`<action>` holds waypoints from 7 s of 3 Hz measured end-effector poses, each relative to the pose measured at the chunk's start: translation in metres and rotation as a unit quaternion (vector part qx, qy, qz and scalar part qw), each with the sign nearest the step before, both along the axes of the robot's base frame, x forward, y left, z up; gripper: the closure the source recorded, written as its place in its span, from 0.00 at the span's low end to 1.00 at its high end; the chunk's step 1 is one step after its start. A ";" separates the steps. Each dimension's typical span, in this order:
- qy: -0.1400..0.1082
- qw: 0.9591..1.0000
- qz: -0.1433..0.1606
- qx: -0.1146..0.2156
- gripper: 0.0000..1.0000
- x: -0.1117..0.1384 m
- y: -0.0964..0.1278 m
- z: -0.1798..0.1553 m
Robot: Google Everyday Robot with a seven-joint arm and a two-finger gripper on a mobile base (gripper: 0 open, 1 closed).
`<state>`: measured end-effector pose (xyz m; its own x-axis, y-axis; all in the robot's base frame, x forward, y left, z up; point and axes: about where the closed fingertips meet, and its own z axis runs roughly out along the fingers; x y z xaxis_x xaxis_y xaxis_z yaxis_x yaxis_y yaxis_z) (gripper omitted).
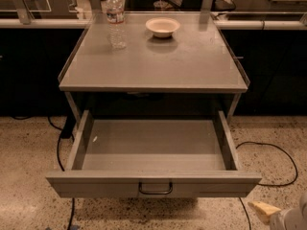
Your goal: Close top drawer
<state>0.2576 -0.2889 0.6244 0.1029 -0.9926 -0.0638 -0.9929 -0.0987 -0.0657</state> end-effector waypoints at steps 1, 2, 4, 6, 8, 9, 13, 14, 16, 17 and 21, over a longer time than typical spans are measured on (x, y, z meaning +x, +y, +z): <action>0.005 1.000 0.005 0.007 0.00 0.012 0.011 0.001; 0.005 1.000 0.006 0.019 0.00 0.026 0.019 0.009; 0.030 0.998 -0.019 0.054 0.00 0.065 0.017 0.021; 0.062 0.995 -0.036 0.075 0.00 0.082 0.012 0.007; 0.007 0.995 -0.058 0.080 0.00 0.099 0.016 0.024; -0.038 0.993 -0.072 0.089 0.00 0.121 0.017 0.046; 0.011 0.997 -0.037 0.062 0.00 0.137 0.016 0.036; 0.010 0.997 -0.034 0.069 0.00 0.133 0.015 0.037; -0.054 0.996 -0.004 0.069 0.00 0.105 0.009 0.050; -0.054 0.996 -0.004 0.069 0.00 0.105 0.009 0.051; 0.023 0.999 0.020 0.024 0.00 0.095 0.020 0.008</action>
Offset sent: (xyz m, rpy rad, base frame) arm 0.0443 0.0275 0.0197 0.0742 0.0086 0.0109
